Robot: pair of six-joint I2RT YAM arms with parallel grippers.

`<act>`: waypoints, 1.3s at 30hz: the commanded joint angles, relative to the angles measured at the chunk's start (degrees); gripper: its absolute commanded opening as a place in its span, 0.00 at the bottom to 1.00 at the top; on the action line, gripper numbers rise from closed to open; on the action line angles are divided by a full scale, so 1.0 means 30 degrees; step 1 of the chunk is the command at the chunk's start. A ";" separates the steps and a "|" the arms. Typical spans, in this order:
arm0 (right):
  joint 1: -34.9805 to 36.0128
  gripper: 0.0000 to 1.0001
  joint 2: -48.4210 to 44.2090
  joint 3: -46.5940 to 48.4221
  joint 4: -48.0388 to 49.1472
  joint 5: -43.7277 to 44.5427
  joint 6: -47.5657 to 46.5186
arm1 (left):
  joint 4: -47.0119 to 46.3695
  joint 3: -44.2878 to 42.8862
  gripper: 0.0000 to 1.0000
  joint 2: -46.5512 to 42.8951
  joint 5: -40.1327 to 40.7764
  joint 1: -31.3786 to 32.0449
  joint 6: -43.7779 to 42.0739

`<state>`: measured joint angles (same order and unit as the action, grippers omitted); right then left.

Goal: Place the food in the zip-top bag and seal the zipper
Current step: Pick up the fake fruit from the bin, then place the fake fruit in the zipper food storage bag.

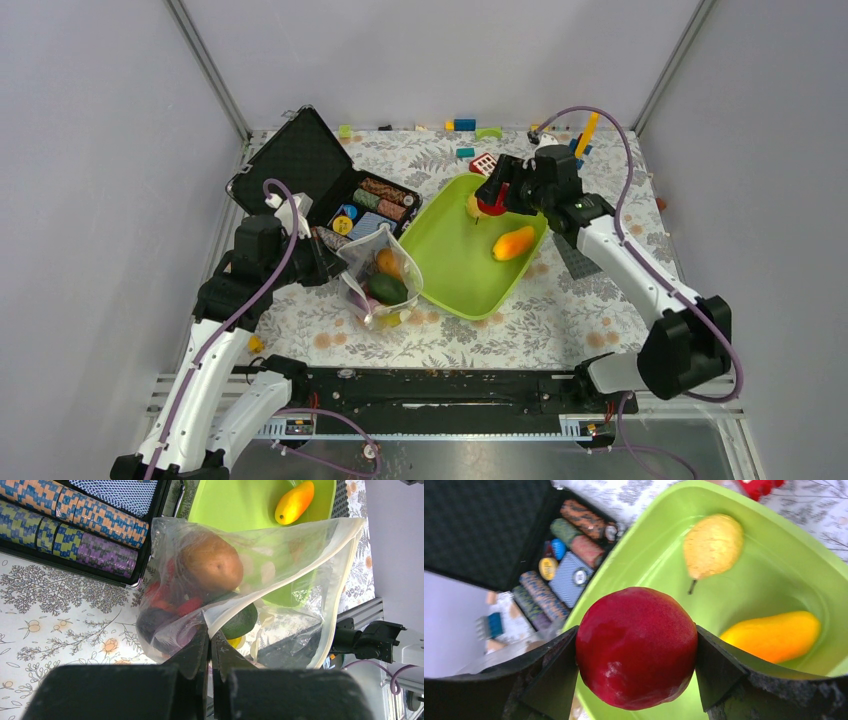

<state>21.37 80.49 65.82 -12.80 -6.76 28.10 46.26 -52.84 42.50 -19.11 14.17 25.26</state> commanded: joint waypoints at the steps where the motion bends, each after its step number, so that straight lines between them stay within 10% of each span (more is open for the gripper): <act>1: -0.0005 0.59 -0.1657 -0.0343 0.1897 -0.3318 0.0507 | -0.0973 0.0028 0.00 -0.0021 -0.0332 -0.0155 -0.0278; 28: 0.6967 0.57 -0.2439 0.3014 0.3559 -1.0176 -0.3649 | -0.0977 0.0122 0.00 -0.0164 -0.0272 -0.0215 -0.0245; 39: 1.1034 0.57 0.1995 0.6026 -0.0080 -0.7024 -0.6884 | -0.1082 0.0125 0.00 -0.0381 -0.0273 -0.0228 -0.0225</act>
<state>50.57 82.63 79.99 -8.10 -33.56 13.04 46.26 -52.82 42.46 -19.25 13.89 25.26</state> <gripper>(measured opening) 0.805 0.010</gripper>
